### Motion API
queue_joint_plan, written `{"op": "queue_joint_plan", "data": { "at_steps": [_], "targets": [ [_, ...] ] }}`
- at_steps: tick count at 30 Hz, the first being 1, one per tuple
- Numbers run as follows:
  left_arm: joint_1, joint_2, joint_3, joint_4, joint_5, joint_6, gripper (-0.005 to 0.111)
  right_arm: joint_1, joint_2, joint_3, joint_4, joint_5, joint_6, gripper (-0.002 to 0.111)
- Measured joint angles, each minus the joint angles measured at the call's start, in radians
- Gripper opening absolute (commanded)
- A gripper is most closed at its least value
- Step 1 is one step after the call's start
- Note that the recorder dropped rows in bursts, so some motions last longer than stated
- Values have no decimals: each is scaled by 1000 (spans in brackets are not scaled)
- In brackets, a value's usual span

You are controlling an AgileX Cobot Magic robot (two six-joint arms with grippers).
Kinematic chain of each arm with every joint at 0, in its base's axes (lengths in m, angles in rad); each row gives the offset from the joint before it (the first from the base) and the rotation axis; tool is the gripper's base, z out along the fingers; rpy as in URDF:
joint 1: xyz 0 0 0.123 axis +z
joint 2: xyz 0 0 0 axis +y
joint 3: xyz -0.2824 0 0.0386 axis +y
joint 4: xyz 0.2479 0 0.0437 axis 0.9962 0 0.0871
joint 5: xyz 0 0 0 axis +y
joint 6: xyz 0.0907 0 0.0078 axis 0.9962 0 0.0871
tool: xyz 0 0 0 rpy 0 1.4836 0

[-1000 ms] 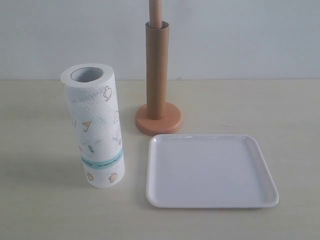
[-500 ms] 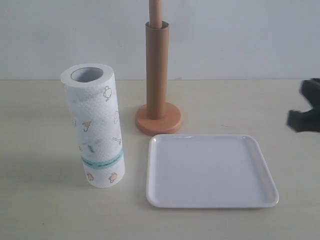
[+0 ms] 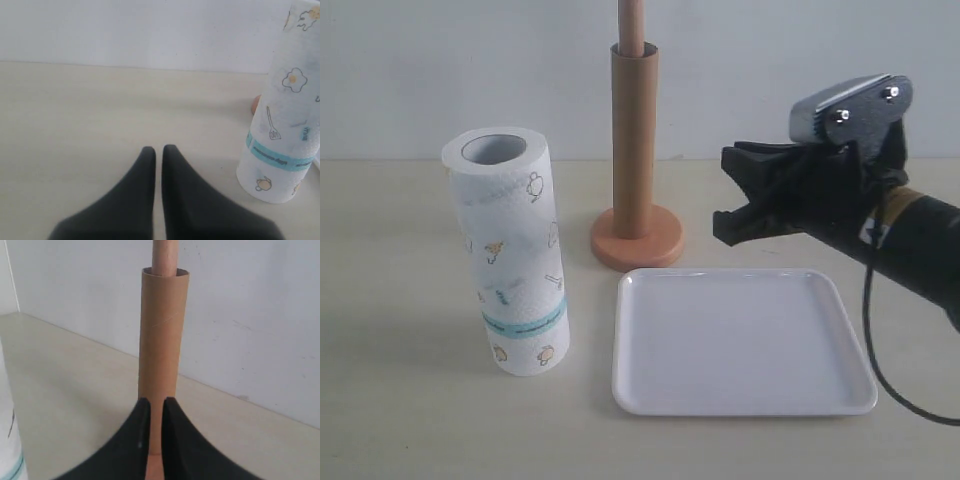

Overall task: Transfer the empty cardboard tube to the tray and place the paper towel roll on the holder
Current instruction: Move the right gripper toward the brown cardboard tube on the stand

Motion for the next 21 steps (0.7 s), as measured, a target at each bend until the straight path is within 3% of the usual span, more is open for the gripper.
{"op": "queue_joint_plan", "data": {
  "at_steps": [1, 3, 4, 5, 6, 8, 21],
  "targets": [
    [0, 0, 0, 0, 0, 0, 4, 0, 32, -25, -2, -8, 9, 10],
    [0, 0, 0, 0, 0, 0, 4, 2, 118, -92, -7, -17, 54, 22],
    [0, 0, 0, 0, 0, 0, 4, 2, 139, -108, -15, -17, 68, 42],
    [0, 0, 0, 0, 0, 0, 4, 2, 188, -145, -34, -17, 91, 53],
    [0, 0, 0, 0, 0, 0, 4, 2, 205, -158, -44, -17, 99, 82],
    [0, 0, 0, 0, 0, 0, 4, 2, 257, -205, -58, -17, 153, 105],
    [0, 0, 0, 0, 0, 0, 4, 2, 350, -273, -64, -58, 325, 105]
  ]
}}
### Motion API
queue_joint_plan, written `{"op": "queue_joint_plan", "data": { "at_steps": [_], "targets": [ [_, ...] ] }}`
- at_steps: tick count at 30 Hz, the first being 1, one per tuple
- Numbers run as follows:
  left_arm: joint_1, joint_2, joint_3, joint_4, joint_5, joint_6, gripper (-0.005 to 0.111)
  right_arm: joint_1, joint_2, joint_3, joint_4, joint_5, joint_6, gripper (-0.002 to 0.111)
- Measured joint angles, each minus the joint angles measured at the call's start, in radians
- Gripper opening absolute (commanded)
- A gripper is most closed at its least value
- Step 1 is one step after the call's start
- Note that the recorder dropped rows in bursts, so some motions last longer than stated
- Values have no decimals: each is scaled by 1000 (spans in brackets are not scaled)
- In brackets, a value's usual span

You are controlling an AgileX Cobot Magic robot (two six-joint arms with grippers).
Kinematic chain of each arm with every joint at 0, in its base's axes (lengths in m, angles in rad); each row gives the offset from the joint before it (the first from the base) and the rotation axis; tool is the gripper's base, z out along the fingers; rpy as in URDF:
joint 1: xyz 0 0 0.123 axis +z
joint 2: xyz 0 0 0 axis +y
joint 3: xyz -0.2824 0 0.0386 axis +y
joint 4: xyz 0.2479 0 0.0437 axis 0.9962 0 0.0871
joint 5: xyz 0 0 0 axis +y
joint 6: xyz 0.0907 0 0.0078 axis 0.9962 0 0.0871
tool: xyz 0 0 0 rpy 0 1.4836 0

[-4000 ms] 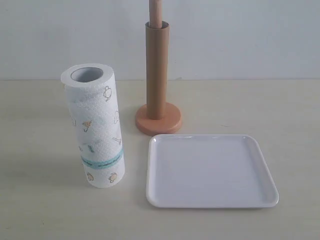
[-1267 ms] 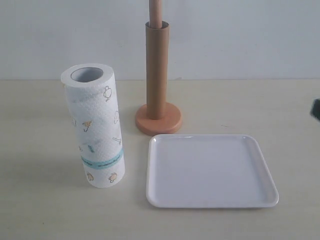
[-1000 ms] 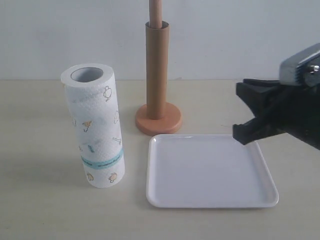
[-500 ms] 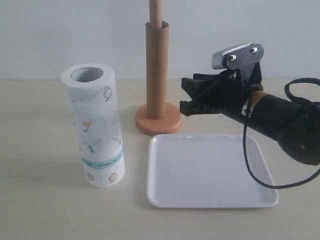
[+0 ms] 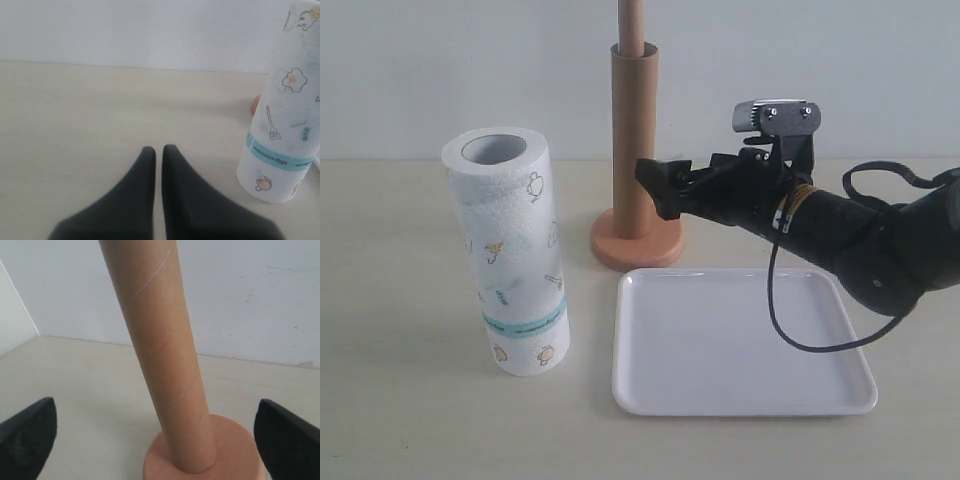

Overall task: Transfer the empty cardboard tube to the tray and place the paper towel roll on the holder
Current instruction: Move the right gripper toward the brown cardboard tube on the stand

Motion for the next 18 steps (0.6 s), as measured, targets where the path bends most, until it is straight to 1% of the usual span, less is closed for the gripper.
{"op": "queue_joint_plan", "data": {
  "at_steps": [4, 12, 13, 15, 18],
  "targets": [
    [0, 0, 0, 0, 0, 0, 4, 0, 2, 0, 44, -14, 18, 105],
    [0, 0, 0, 0, 0, 0, 4, 0, 2, 0, 69, -33, 81, 104],
    [0, 0, 0, 0, 0, 0, 4, 0, 2, 0, 69, -27, 83, 101],
    [0, 0, 0, 0, 0, 0, 4, 0, 2, 0, 69, -18, 83, 93],
    [0, 0, 0, 0, 0, 0, 4, 0, 2, 0, 71, -4, 81, 71]
  ]
}}
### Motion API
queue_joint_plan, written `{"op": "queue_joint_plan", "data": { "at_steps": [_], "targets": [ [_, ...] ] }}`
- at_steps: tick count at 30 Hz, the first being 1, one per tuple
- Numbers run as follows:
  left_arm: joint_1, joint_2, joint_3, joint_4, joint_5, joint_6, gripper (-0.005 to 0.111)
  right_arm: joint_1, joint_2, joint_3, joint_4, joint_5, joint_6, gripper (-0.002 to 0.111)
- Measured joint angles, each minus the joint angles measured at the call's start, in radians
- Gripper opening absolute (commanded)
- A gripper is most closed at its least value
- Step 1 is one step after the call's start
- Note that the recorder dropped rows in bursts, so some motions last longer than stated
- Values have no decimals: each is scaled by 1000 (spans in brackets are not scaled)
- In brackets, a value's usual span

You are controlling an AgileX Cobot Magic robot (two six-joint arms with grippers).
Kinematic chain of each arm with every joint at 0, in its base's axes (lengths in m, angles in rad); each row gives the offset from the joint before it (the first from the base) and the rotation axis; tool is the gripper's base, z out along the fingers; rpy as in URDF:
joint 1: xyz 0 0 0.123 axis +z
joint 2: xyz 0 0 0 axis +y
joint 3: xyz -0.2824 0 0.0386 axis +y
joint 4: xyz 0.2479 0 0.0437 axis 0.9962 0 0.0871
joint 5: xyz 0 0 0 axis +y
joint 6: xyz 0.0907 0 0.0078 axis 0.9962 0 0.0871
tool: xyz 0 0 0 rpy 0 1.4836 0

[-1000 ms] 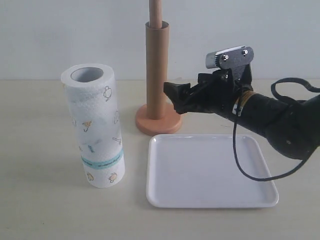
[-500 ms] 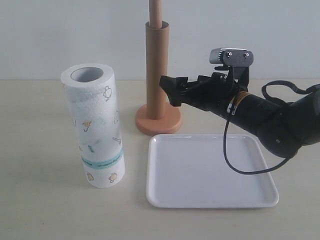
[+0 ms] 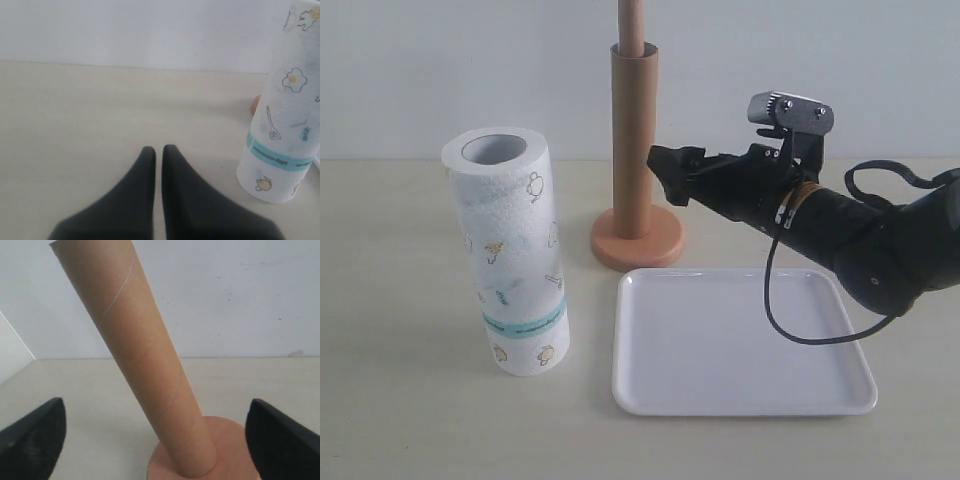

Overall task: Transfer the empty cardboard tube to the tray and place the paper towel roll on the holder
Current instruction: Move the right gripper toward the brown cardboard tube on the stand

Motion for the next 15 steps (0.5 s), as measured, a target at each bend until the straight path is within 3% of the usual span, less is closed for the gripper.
{"op": "queue_joint_plan", "data": {
  "at_steps": [3, 8, 11, 15],
  "targets": [
    [0, 0, 0, 0, 0, 0, 4, 0, 0, 0, 0, 0, 0, 50],
    [0, 0, 0, 0, 0, 0, 4, 0, 0, 0, 1, 0, 0, 25],
    [0, 0, 0, 0, 0, 0, 4, 0, 0, 0, 1, 9, 0, 20],
    [0, 0, 0, 0, 0, 0, 4, 0, 0, 0, 2, 35, 0, 23]
  ]
}}
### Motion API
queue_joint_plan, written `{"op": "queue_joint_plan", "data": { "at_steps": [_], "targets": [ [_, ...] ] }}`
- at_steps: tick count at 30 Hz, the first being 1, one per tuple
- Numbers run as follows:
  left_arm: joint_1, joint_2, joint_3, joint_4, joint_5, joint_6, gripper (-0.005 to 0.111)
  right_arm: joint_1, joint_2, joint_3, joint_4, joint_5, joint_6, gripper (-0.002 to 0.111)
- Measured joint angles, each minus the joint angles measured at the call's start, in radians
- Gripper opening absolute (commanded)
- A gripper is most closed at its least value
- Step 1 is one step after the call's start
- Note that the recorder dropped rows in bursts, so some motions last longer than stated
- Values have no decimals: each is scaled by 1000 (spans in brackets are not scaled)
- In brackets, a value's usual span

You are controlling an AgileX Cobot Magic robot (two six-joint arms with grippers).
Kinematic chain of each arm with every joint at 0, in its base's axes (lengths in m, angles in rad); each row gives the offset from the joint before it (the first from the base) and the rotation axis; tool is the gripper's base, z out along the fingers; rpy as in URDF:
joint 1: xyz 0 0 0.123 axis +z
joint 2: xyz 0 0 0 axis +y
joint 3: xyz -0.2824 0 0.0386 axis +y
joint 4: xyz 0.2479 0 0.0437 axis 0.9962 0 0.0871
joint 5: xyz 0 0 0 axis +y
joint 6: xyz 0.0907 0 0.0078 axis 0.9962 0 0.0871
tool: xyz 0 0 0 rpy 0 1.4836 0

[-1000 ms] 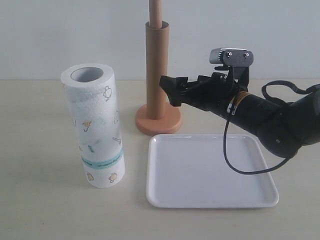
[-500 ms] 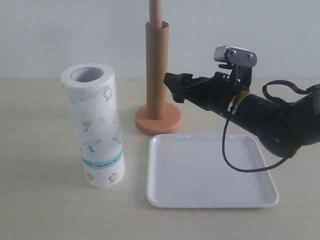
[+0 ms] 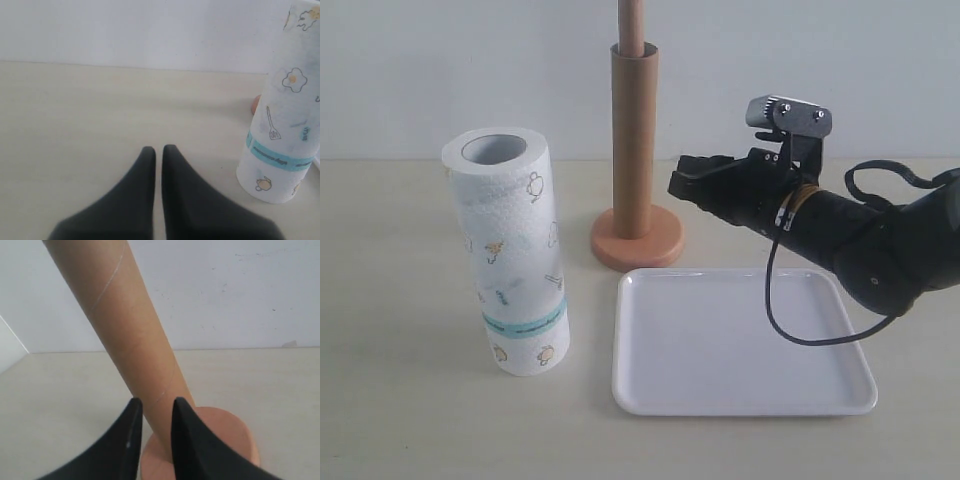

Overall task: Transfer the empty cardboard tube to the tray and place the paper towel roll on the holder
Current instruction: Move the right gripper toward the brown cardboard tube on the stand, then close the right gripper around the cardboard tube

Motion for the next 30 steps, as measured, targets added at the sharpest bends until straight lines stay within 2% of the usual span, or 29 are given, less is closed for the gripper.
{"op": "queue_joint_plan", "data": {
  "at_steps": [14, 15, 17, 18, 19, 21, 30],
  "targets": [
    [0, 0, 0, 0, 0, 0, 4, 0, 0, 0, 0, 108, 0, 27],
    [0, 0, 0, 0, 0, 0, 4, 0, 0, 0, 0, 108, 0, 31],
    [0, 0, 0, 0, 0, 0, 4, 0, 0, 0, -7, 108, 0, 46],
    [0, 0, 0, 0, 0, 0, 4, 0, 0, 0, -20, 105, 0, 66],
    [0, 0, 0, 0, 0, 0, 4, 0, 0, 0, -48, 95, -19, 77],
    [0, 0, 0, 0, 0, 0, 4, 0, 0, 0, -66, 84, -55, 90],
    [0, 0, 0, 0, 0, 0, 4, 31, 72, -127, -195, 89, -137, 91]
  ]
}}
